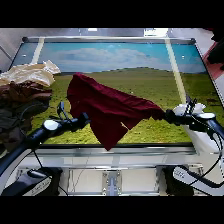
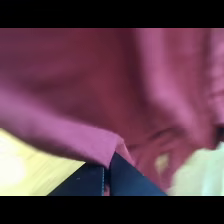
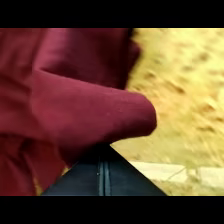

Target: Fold the shirts.

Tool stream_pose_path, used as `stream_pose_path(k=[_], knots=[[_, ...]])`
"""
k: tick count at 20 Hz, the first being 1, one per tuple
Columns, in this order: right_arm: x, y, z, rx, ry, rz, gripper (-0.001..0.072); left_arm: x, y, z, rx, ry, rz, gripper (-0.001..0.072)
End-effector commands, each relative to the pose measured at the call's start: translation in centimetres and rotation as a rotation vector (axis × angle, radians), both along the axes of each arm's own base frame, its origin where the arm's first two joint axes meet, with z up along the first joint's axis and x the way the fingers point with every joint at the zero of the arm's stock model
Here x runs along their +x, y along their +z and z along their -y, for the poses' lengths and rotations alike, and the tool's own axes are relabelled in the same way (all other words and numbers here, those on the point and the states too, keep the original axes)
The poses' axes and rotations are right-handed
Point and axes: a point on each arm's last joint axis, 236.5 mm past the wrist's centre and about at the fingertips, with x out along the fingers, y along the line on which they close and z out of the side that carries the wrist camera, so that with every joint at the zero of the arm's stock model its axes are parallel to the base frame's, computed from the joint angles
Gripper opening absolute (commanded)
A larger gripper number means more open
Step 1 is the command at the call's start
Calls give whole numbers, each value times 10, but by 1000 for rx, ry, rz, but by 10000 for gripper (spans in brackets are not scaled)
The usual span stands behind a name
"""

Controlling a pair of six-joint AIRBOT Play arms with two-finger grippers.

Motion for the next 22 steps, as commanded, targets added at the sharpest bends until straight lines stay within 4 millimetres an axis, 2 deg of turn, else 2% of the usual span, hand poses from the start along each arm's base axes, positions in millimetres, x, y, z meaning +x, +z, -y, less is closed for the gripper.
stream_pose_path(k=[1, 4, 6, 9, 11, 13, 15, 17, 19, 20, 22], knots=[[13, 73, -7, -6, 72, 121, 31, 41, 89, -17, 54, -68, 254, 10], [16, 160, 15, -159, 42, 281, 30, 54, 184, -52, 202, -96, 497, 10], [3, 230, 28, -252, -4, 415, 30, 47, 251, -79, 342, -79, 662, 9], [-39, 329, 35, -412, -72, 605, 28, 17, 358, -107, 498, -6, 916, 9], [-66, 386, 34, -533, -138, 723, 27, -12, 415, -108, 542, 10, 1040, 8], [-86, 438, 28, -639, -179, 835, 27, -35, 458, -110, 599, 9, 1116, 8], [-97, 492, 17, -710, -202, 972, 26, -54, 498, -123, 687, 59, 1200, 8], [-101, 538, 2, -702, -201, 1108, 25, -70, 526, -131, 742, 100, 1259, 7], [-94, 561, -14, -590, -143, 1189, 26, -70, 534, -131, 743, 99, 1267, 7], [-87, 563, -15, -532, -124, 1201, 26, -60, 528, -130, 744, 85, 1246, 7], [-62, 549, 1, -441, -102, 1146, 27, -16, 493, -130, 747, 29, 1128, 7]])
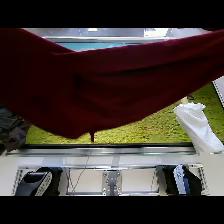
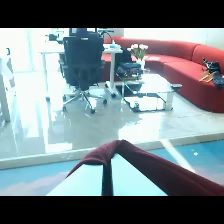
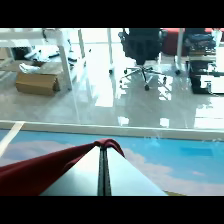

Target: Fold the shirts.

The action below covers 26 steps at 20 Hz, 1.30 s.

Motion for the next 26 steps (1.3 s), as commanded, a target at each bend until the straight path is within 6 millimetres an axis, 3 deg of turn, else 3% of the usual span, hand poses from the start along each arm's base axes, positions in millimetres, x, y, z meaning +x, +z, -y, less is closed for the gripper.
stream_pose_path(k=[1, 2, 4, 6, 8, 10, 12, 13, 16, 19, 20, 21, 23, 26], knots=[[28, 0, 7, 111, 121, -20, 27, 55, -39, -3, 36, 13, -148, 7], [46, -19, 16, 158, 145, -73, 27, 86, -66, -4, 40, 14, -229, 7], [88, -79, 24, 213, 182, -237, 27, 146, -128, -10, 57, 35, -383, 7], [133, -173, 16, 195, 189, -479, 28, 197, -197, -18, 56, 62, -537, 7], [170, -284, 11, 123, 118, -737, 28, 241, -263, -22, 33, 84, -642, 7], [203, -382, 18, 34, -5, -897, 28, 277, -314, -25, -2, 108, -688, 8], [241, -442, 19, 57, -87, -912, 28, 310, -354, -30, -54, 145, -687, 8], [261, -461, 17, 113, -109, -886, 28, 322, -367, -32, -72, 158, -674, 8], [314, -487, 8, 342, -163, -750, 30, 347, -384, -36, -137, 187, -619, 9], [341, -479, 15, 436, -222, -612, 45, 355, -373, -37, -185, 192, -563, 45], [345, -471, 16, 435, -231, -574, 183, 356, -368, -36, -195, 188, -554, 298], [348, -465, 16, 443, -233, -552, 361, 358, -361, -35, -206, 185, -544, 596], [353, -447, 13, 441, -212, -535, 397, 359, -333, -33, -211, 169, -512, 627], [347, -389, 28, 349, -194, -468, 397, 347, -249, -47, -132, 175, -382, 627]])
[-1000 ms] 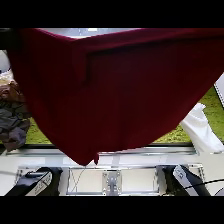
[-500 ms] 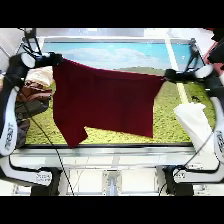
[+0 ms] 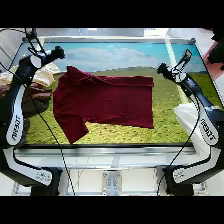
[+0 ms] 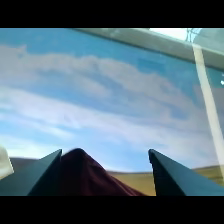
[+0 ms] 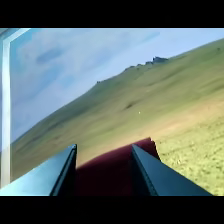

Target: Fold the shirts.

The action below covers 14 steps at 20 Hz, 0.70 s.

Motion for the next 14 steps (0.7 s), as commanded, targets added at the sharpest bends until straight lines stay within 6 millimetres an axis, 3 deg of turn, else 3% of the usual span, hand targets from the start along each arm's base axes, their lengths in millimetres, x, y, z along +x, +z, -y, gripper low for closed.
stream_pose_path(k=[1, 4, 6, 7, 8, 10, 12, 14], knots=[[-10, 64, 23, -113, 12, 75, 397, -23, 82, -20, 109, 7, 95, 627], [-59, 111, 71, -215, -5, 27, 397, -83, 127, -77, 299, 98, 44, 627], [-95, 125, 94, -232, -19, -45, 398, -125, 128, -122, 338, 186, -30, 626], [-112, 124, 101, -245, -8, -90, 403, -145, 114, -142, 304, 229, -78, 625], [-125, 121, 104, -252, -1, -118, 420, -163, 89, -154, 243, 256, -126, 625], [-147, 99, 102, -232, 2, -174, 420, -205, 9, -161, 114, 272, -260, 625], [-169, 62, 90, -179, 15, -240, 420, -245, -70, -145, -28, 279, -385, 625], [-189, 24, 66, -96, 65, -290, 421, -276, -133, -107, -206, 252, -499, 625]])
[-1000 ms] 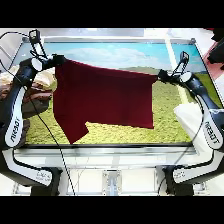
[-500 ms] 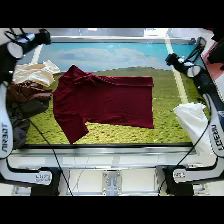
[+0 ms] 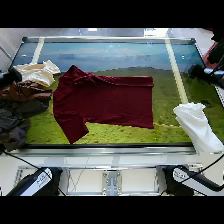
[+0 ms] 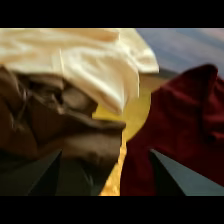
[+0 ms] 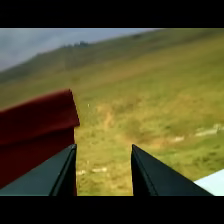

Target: Fold the shirts.

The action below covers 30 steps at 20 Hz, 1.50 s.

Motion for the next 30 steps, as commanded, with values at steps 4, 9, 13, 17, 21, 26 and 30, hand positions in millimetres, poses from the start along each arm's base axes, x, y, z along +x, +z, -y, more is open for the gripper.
stream_pose_path(k=[4, 9, 13, 17, 21, 26, 30], knots=[[-64, -69, -63, 209, 104, -98, 421, -76, -139, 69, -464, 112, -193, 624], [-76, -42, -75, 206, 130, -15, 421, -90, -184, 94, -618, 127, -369, 624], [-82, -23, -78, 189, 140, 29, 421, -81, -207, 107, -722, 130, -400, 624], [-87, -24, -85, 206, 161, 10, 421, -76, -226, 100, -743, 186, -406, 624], [-88, -24, -87, 217, 167, 5, 421, -66, -225, 97, -759, 203, -364, 529], [-97, -31, -98, 263, 189, -41, 420, -62, -229, 108, -778, 133, -362, 12], [-152, -108, -128, 480, 124, -324, 421, -57, -222, 113, -794, 103, -331, 11]])
